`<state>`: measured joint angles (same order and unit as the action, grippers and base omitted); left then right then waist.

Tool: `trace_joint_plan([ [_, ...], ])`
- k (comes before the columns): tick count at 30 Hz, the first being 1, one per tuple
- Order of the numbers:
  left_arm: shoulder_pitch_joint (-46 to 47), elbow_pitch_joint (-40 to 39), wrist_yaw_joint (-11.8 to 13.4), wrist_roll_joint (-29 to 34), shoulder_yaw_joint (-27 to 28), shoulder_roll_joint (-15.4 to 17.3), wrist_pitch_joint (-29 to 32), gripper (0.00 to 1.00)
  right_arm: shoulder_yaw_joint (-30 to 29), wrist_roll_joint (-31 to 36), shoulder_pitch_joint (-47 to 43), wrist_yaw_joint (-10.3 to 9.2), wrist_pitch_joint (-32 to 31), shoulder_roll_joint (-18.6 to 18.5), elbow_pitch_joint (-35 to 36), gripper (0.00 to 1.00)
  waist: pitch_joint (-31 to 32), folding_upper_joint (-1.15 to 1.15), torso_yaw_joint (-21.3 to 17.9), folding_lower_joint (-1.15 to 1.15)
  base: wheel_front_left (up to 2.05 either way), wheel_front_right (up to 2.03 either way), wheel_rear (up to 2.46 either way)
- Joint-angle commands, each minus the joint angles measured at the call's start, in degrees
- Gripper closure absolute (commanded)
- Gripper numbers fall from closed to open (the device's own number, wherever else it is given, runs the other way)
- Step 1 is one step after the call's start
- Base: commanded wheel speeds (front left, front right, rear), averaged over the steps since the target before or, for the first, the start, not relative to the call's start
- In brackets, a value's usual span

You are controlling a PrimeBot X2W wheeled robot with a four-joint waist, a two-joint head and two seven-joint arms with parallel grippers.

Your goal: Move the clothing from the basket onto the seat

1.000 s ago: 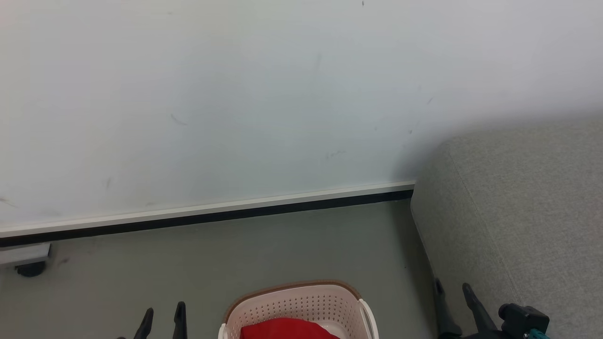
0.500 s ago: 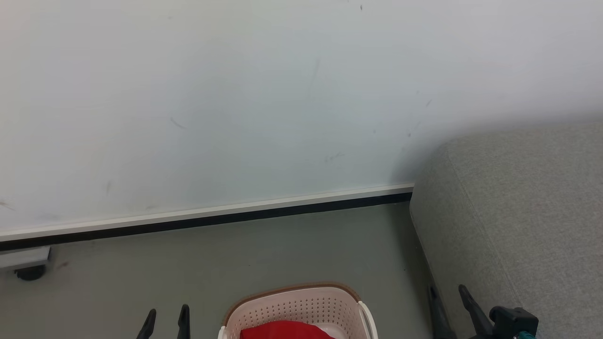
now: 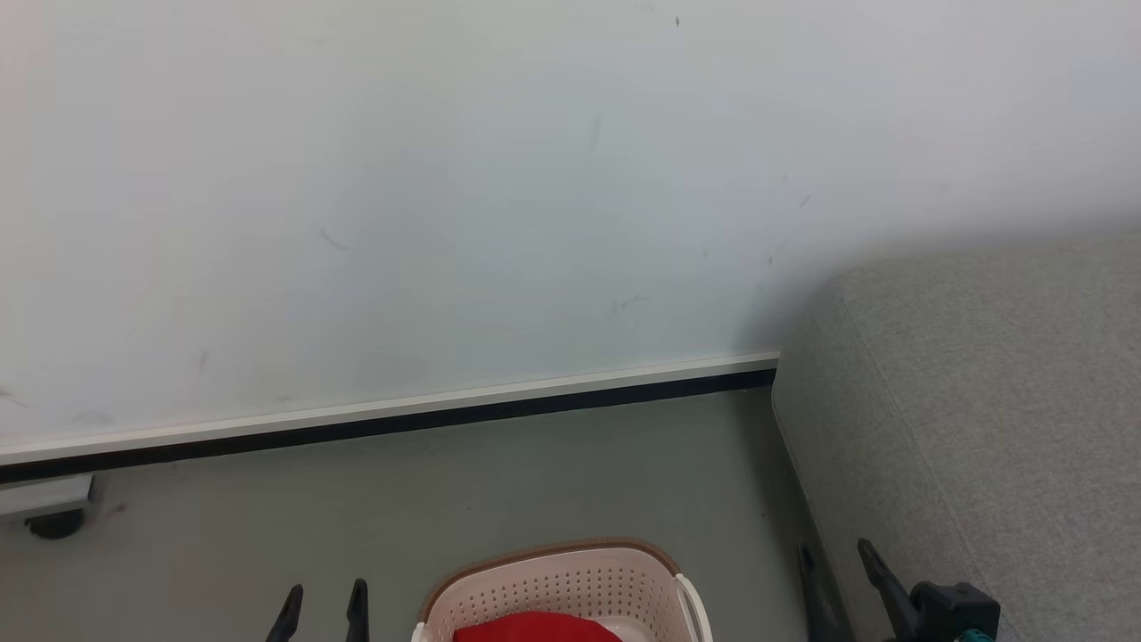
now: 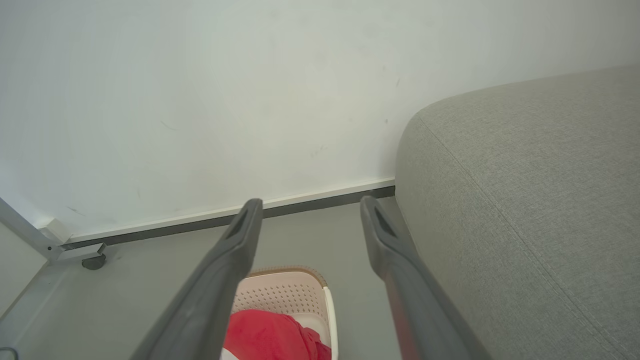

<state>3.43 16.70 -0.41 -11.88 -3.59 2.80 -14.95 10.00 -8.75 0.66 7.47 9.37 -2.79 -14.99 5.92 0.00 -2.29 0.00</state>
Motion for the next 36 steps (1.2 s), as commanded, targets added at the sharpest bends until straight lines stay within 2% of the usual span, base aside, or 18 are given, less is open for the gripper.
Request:
trace_joint_plan([
  [1, -1.1, 0.2, 0.2, 0.0, 0.0, 0.2, -0.4, 0.0, 0.1, 0.2, 0.1, 0.04, 0.3, -0.2, 0.0, 0.0, 0.0, 0.0, 0.0, 0.0, 0.0, 0.0, 0.0],
  [19, -1.3, -0.4, 1.7, -1.5, -1.3, 0.2, -0.4, 0.0, 0.0, -0.3, 0.3, 0.04, 0.6, -0.2, -0.1, 0.0, -0.2, 0.0, -0.3, 0.0, 0.0, 0.0, 0.0],
  [23, -1.6, -0.1, 1.3, -1.9, -1.7, 0.2, -0.4, 0.0, 0.4, -0.4, 0.7, 0.04, 0.8, -0.2, 0.0, 0.0, -0.4, 0.0, -1.0, 0.0, 0.0, 0.0, 0.0],
  [26, -1.7, 1.0, 1.2, -3.4, -2.4, 0.2, -0.3, 0.0, 0.8, -0.4, 1.0, 0.04, 0.8, -0.2, 0.2, 0.0, -0.7, 0.0, -2.2, 0.0, 0.0, 0.0, 0.0],
  [31, -0.1, 4.0, 0.7, -9.4, -5.3, 0.1, 1.3, 0.0, 1.0, 0.1, 1.5, 0.04, 0.5, -0.2, 0.7, 0.0, -2.1, 0.0, -5.3, 0.0, 0.0, 0.0, 0.0],
  [36, 3.1, 9.1, 0.7, -9.2, -7.8, 0.1, 2.1, 0.0, 1.4, 0.5, 2.4, 0.04, 0.1, -0.2, 1.8, 0.0, -5.0, 0.0, -9.4, 0.0, 0.0, 0.0, 0.0],
])
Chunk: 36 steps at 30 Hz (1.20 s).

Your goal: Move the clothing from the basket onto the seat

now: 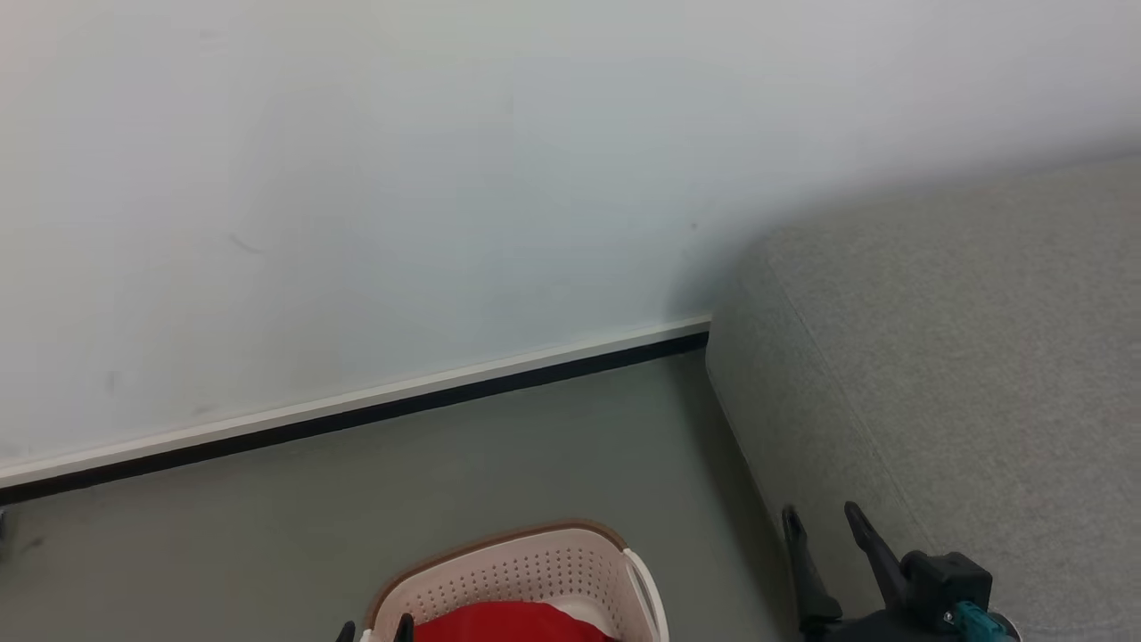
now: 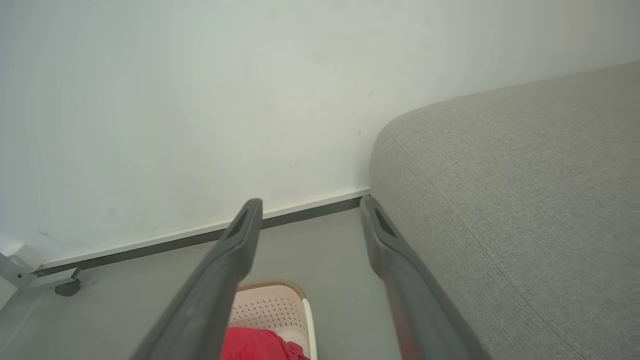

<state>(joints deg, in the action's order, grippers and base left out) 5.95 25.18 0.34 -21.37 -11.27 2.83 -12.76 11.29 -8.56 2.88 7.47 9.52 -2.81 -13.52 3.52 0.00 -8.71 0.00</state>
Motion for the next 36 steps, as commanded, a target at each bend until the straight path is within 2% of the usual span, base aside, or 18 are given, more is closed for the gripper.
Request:
trace_joint_plan([
  [1, 1.4, 1.9, -0.1, 0.3, -0.3, 0.1, 0.0, 0.0, 0.3, 0.2, 0.4, 0.04, -0.1, -0.1, 0.5, 0.0, -3.4, 0.0, -3.9, 0.0, 0.0, 0.0, 0.0],
  [8, 9.0, 9.0, 0.0, 2.4, -2.3, 0.7, 1.0, 0.0, 1.0, -0.3, 2.5, 0.04, 0.4, -0.1, 2.7, 0.0, -11.1, 0.0, -8.8, 0.0, 0.0, 0.0, 0.0],
  [16, 22.8, 19.4, 1.3, 5.7, -4.1, 3.3, 7.3, 0.0, 2.1, -1.8, 7.1, 0.04, 3.2, 0.0, 6.2, 0.0, -24.7, 0.0, -14.4, 0.0, 0.0, 0.0, 0.0],
  [20, 27.8, 24.7, 2.2, 6.4, -4.7, 4.2, 10.9, 0.0, 2.5, -3.2, 8.3, 0.04, 4.4, 0.0, 6.7, 0.0, -29.3, 0.0, -16.6, 0.0, 0.0, 0.0, 0.0],
  [23, 30.8, 28.2, 3.4, 6.7, -4.8, 4.5, 13.7, 0.0, 2.9, -4.0, 8.6, 0.04, 4.9, 0.0, 6.9, 0.0, -32.3, 0.0, -17.8, 0.0, 0.0, 0.0, 0.0],
  [36, 41.5, 39.7, 13.4, 8.2, -4.3, 6.4, 22.8, 0.0, 6.3, -9.5, 10.2, 0.04, 5.7, 0.0, 8.8, 0.0, -42.1, 0.0, -20.4, 0.0, 0.0, 0.0, 0.0],
])
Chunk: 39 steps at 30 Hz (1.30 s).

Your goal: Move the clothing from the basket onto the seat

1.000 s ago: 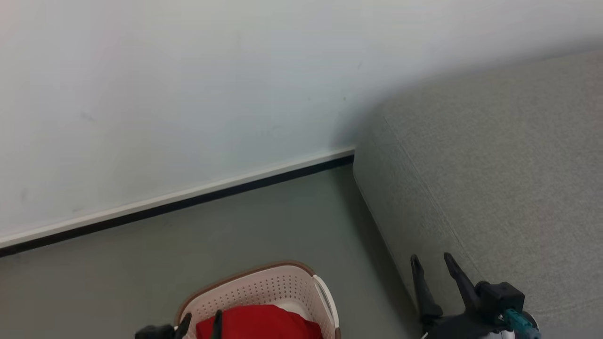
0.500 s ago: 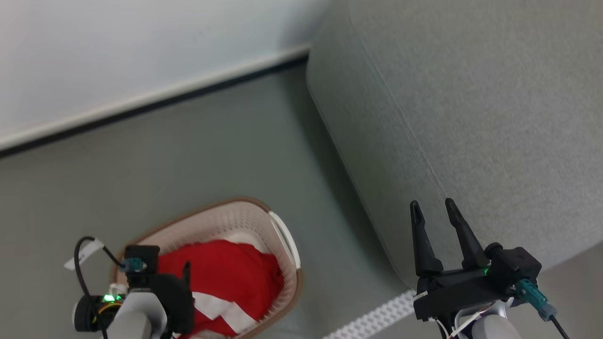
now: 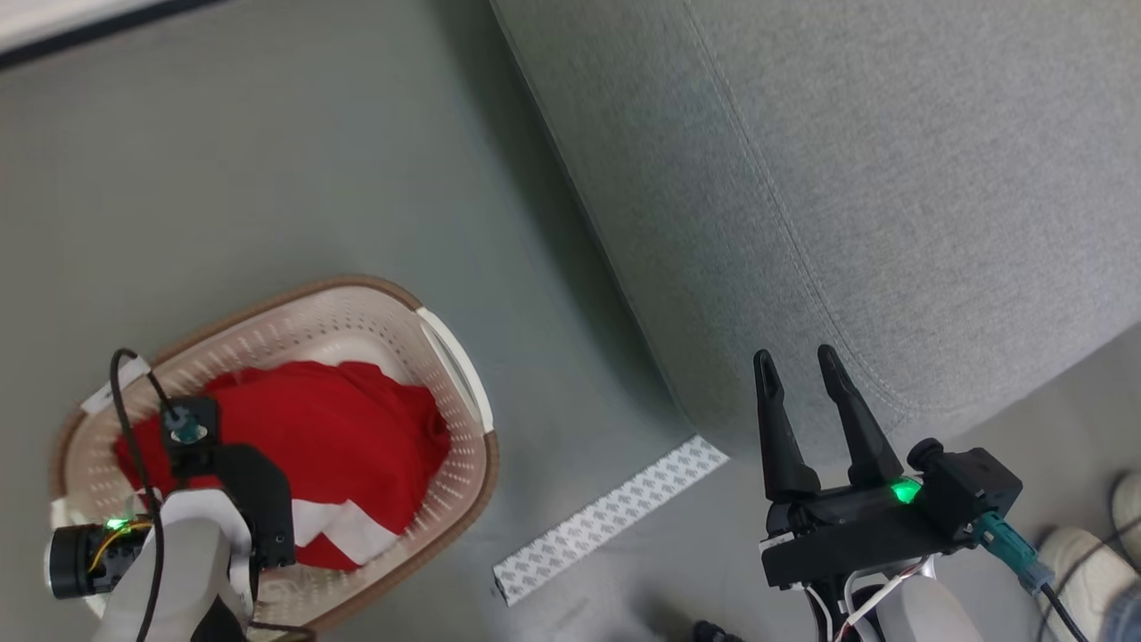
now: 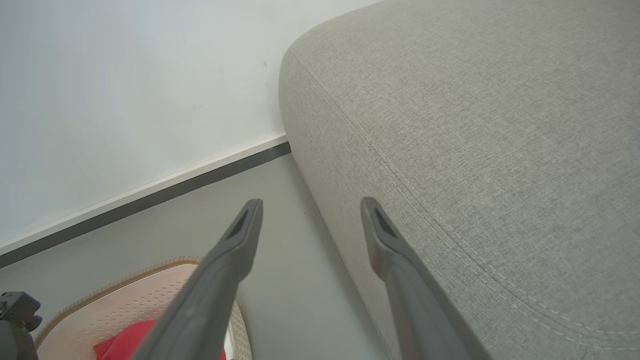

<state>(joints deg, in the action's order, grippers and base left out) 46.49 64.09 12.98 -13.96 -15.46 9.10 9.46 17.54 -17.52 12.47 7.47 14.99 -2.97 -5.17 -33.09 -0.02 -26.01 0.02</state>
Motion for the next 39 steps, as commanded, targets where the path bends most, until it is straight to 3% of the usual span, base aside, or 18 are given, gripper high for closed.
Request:
trace_joint_plan([
  [1, 1.7, 1.5, 1.4, 0.6, -0.1, 0.2, 1.4, 0.0, 0.2, -0.8, 0.8, 0.04, 0.2, 0.2, 0.8, 0.0, -6.0, 0.02, -3.0, -0.02, 0.0, 0.0, 0.0],
  [10, 6.0, 4.9, 3.9, -1.9, 1.3, -1.0, 6.0, 0.0, 1.1, -1.9, 0.5, 0.04, 0.2, 0.1, 3.3, 0.0, -10.3, 0.02, -1.7, -0.02, 0.0, 0.0, 0.0],
  [15, 5.9, 5.6, 4.0, -3.0, 1.6, -1.8, 6.0, 0.0, 1.1, -1.9, 0.0, 0.04, 0.2, 0.1, 3.6, 0.0, -11.0, 0.02, -1.3, -0.02, 0.0, 0.0, 0.0],
  [17, 5.6, 5.3, 3.3, -3.2, 1.6, -1.8, 5.1, 1.0, 1.2, -1.8, 0.0, 0.04, 0.2, 0.1, 3.7, 0.0, -11.1, 0.02, -1.1, -0.02, 0.0, 0.0, 0.0],
  [23, 4.5, 4.3, 1.6, -4.0, 1.4, -2.7, 1.6, 1.0, 1.5, -1.6, 1.0, 0.04, 0.2, 0.1, 3.1, 0.0, -10.1, 0.02, -0.7, -0.02, 0.0, 0.0, 0.0],
  [28, 2.8, 3.8, -0.6, -4.6, 0.3, -4.5, -0.6, 1.0, 1.3, 0.3, 1.3, 0.04, 0.2, 0.1, 1.3, 0.0, -5.4, 0.02, 1.0, -0.02, 0.0, 0.0, 0.0],
  [35, -1.5, 4.0, -5.3, -6.7, -1.9, -6.1, -5.4, 1.0, -0.2, 5.3, -0.2, 0.03, 0.2, 0.0, -3.2, 0.0, 7.0, 0.02, 6.5, -0.02, 0.0, 0.0, 0.0],
  [39, -7.0, -0.9, -9.7, -13.1, -7.3, -6.3, -8.4, 1.0, -0.3, 7.1, -2.7, 0.03, -0.5, 0.0, -6.4, 0.0, 18.1, 0.02, 11.1, -0.02, 0.0, 0.0, 0.0],
])
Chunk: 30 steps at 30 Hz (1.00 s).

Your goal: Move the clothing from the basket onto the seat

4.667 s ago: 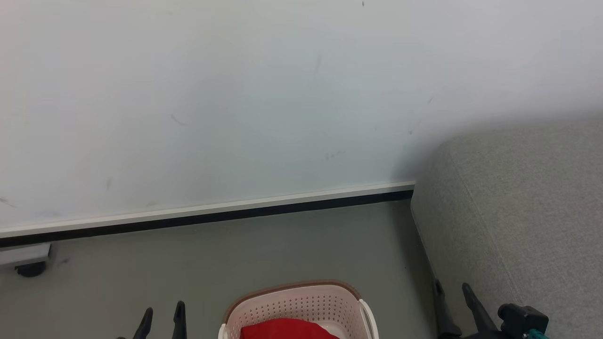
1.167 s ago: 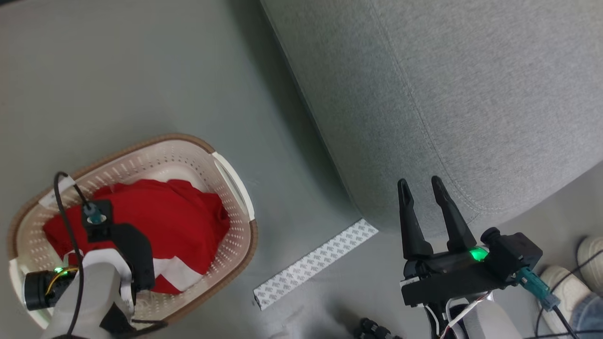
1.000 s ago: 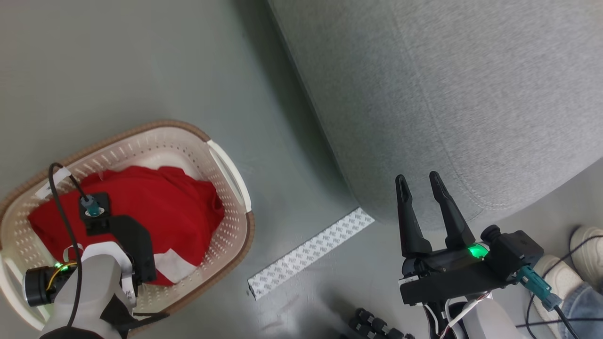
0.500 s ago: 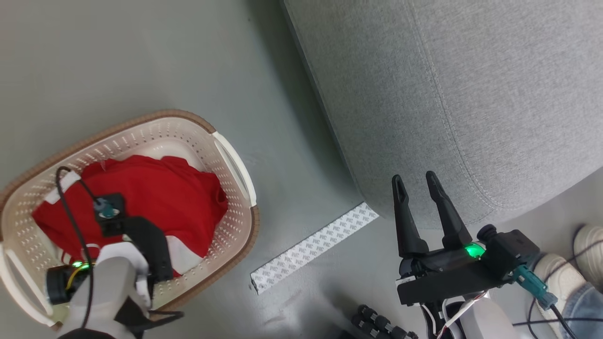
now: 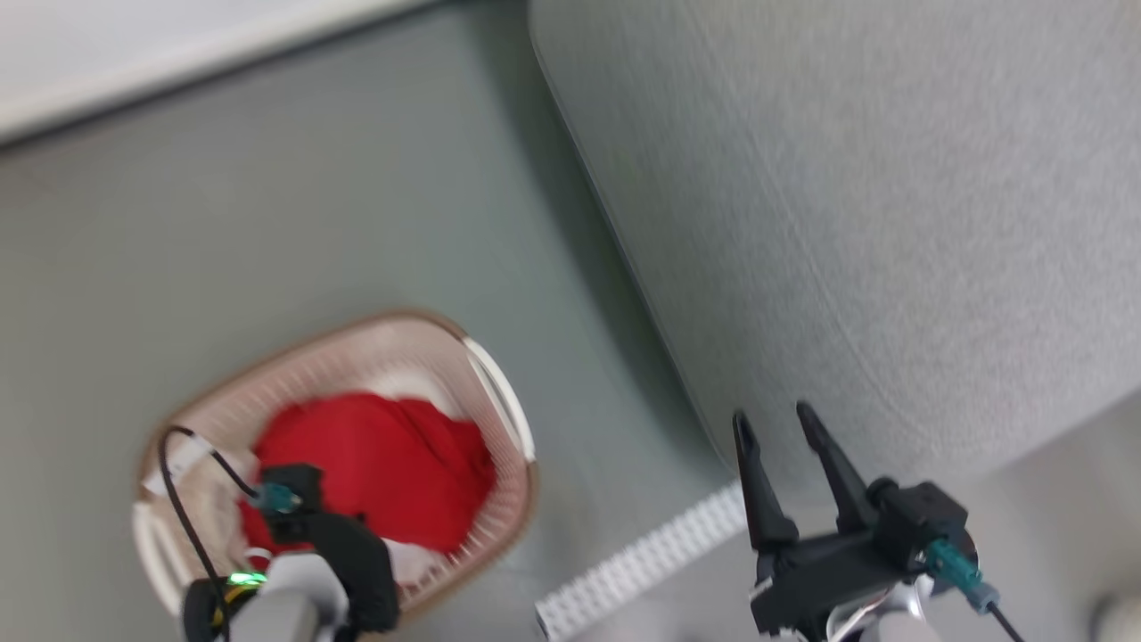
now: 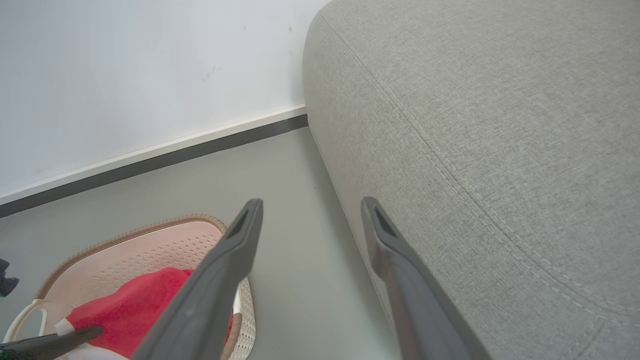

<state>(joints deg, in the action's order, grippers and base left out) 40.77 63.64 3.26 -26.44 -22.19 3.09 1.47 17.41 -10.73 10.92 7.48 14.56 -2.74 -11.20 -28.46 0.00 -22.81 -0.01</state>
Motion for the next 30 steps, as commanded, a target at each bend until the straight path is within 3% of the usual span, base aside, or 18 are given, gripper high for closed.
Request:
trace_joint_plan([
  [1, -2.5, -1.9, -0.3, -2.0, -2.6, -0.3, -0.7, 1.0, -0.5, 0.6, -1.9, 0.02, -0.5, -0.3, -0.6, 0.0, 15.5, 0.0, 8.9, 0.01, 0.0, 0.0, 0.0],
  [7, -5.5, -9.9, 2.0, -8.8, -12.5, -0.3, -2.8, 1.0, -1.1, 1.3, -6.3, 0.02, -2.9, -0.3, -0.9, 0.0, 26.0, 0.0, 14.1, 0.01, 0.0, 0.0, 0.0],
  [11, -3.6, -14.3, 3.3, -11.5, -16.6, -0.2, -3.8, 1.0, -2.2, 1.4, -8.7, 0.02, -3.9, -0.2, 0.4, 0.0, 29.7, 0.0, 16.9, 0.01, 0.0, 0.0, 0.0],
  [20, 1.1, -21.3, 4.0, -16.0, -21.5, -0.2, -5.9, 1.0, -3.9, 2.0, -11.0, 0.02, -5.4, -0.2, 2.7, 0.0, 33.8, 0.0, 20.3, 0.01, 0.0, 0.0, 0.0],
  [30, 5.9, -27.0, 5.6, -18.0, -26.5, -0.2, -7.6, 1.0, 0.0, 2.3, -9.0, 0.02, -7.6, -0.2, 3.3, 0.0, 36.8, 0.0, 21.7, 0.01, 0.0, 0.0, 0.0],
])
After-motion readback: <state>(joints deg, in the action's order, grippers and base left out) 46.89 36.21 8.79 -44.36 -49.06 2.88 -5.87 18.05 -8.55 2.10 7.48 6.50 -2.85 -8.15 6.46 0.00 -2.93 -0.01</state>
